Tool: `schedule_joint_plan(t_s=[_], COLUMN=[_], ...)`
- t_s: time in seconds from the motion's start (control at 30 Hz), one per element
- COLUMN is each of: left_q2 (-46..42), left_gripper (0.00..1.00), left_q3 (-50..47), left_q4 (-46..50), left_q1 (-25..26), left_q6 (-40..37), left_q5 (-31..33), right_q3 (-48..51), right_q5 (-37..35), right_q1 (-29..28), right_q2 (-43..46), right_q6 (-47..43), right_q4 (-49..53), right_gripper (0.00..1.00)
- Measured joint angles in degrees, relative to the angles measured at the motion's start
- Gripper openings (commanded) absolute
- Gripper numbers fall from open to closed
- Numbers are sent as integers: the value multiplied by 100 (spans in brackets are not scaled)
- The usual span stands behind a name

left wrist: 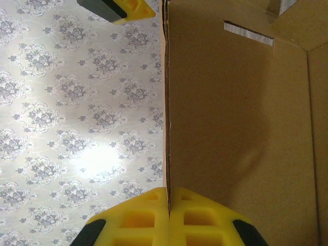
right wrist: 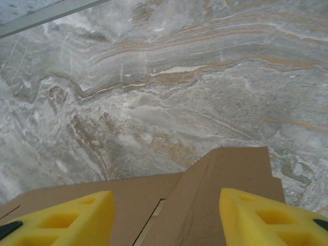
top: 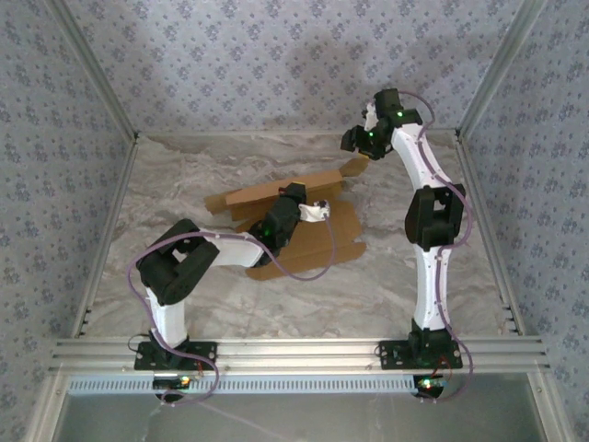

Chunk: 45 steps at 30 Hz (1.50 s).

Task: Fold the paper box

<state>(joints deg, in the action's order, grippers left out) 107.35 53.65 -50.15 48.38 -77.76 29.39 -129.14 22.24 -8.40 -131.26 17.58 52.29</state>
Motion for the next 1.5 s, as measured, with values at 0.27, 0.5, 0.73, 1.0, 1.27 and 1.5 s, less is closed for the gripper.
schedule_joint_plan(t_s=[0.27,0.5,0.73,1.0,1.27,1.5], left_q2=[0,0,0,0,0,0], left_gripper=[0,0,0,0,0,0], left_q3=[2,20,20,83,129,138], left_q4=[0,-2,-2,0,7,7], left_q1=[0,0,0,-24,-131,-181], left_q6=[0,33,79,90,168,238], left_q5=[7,0,0,0,-31,-61], right_q3=[920,1408,1945,2411,3185,3086], right_q5=[450,619,868,1366,2490,2715], right_q1=[-13,37,105,269,592,601], right_q2=[328,647,918,1123,1176,1060], right_q6=[-55,-66,74,586,2168,2778], right_q4=[0,-114,-442,-872,-1967,-2031], right_gripper=[54,52,50,48,41,42])
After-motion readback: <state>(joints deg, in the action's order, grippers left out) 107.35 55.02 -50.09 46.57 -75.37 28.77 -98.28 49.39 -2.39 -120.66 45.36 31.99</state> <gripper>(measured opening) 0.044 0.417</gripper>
